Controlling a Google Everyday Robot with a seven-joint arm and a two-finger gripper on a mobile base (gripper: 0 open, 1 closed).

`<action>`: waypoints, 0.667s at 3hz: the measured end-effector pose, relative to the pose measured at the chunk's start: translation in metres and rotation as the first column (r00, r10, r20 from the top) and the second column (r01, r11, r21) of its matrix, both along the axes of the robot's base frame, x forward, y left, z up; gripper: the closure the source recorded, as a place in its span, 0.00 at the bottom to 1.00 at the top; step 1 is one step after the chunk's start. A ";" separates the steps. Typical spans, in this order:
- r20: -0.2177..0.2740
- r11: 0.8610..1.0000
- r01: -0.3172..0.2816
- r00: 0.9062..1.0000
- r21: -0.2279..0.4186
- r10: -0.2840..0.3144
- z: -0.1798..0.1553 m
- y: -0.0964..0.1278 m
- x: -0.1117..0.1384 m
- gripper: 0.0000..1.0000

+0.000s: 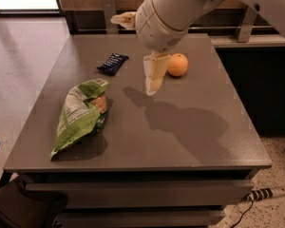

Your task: Pick green rice chip bag

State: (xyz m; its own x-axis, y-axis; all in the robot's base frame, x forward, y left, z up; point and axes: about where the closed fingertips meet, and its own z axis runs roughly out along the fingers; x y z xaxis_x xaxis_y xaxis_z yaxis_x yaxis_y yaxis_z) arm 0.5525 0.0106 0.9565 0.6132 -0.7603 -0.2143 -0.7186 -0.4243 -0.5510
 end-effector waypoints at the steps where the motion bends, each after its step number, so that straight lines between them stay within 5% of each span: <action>1: -0.073 0.988 -0.152 0.986 -0.043 0.148 -0.009 0.043 0.001 0.00; 2: -0.095 0.974 -0.221 0.972 -0.058 0.215 -0.011 0.072 -0.010 0.00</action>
Offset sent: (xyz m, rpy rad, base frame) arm -0.0481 0.1210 -0.0597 -0.1315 0.1532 0.3107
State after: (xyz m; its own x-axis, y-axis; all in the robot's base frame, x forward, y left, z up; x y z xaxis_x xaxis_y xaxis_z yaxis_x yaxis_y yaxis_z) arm 0.5423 0.0827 0.9452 0.7467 -0.6253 -0.2270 -0.6491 -0.6101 -0.4544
